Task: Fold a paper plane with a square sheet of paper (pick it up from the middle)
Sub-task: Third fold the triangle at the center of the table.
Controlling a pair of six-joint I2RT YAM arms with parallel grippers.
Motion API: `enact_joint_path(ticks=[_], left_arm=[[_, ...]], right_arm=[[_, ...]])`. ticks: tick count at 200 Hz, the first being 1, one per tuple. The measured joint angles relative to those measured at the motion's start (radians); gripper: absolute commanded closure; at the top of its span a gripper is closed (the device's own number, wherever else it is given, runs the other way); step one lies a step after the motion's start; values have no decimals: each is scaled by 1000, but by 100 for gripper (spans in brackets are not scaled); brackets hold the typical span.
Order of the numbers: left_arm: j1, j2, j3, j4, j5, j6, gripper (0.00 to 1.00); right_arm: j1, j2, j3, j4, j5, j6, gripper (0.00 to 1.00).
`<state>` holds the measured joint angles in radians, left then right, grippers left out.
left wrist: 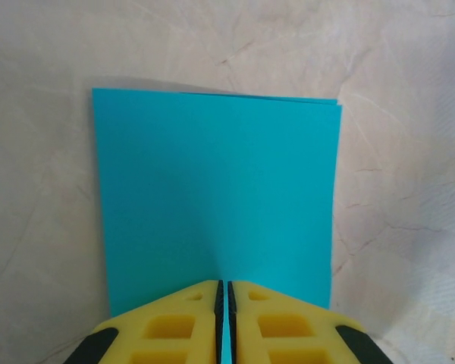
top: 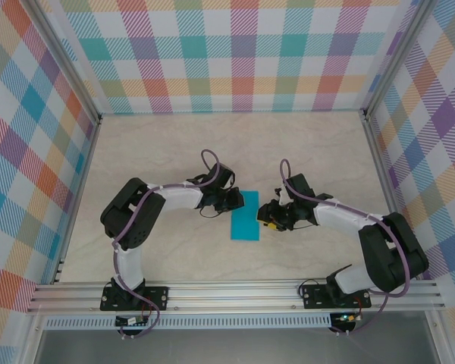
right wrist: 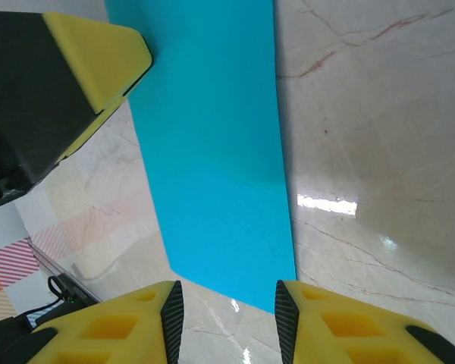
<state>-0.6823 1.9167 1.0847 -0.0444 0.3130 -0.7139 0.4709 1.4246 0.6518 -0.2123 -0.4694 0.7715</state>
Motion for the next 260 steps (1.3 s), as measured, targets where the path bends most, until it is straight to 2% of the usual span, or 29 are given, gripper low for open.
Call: enact_joint_path(ticks=[87, 174, 225, 260], left_arm=[[18, 2, -32, 45, 22, 0, 87], [20, 2, -45, 74, 48, 0, 86], [20, 2, -49, 78, 57, 0, 86], [20, 2, -49, 74, 56, 5, 86]], right_arm=[[0, 151, 12, 60, -66, 22, 58], [0, 166, 23, 118, -118, 43, 59], [-11, 179, 83, 106, -121, 29, 53], [-35, 233, 150, 93, -154, -2, 53]])
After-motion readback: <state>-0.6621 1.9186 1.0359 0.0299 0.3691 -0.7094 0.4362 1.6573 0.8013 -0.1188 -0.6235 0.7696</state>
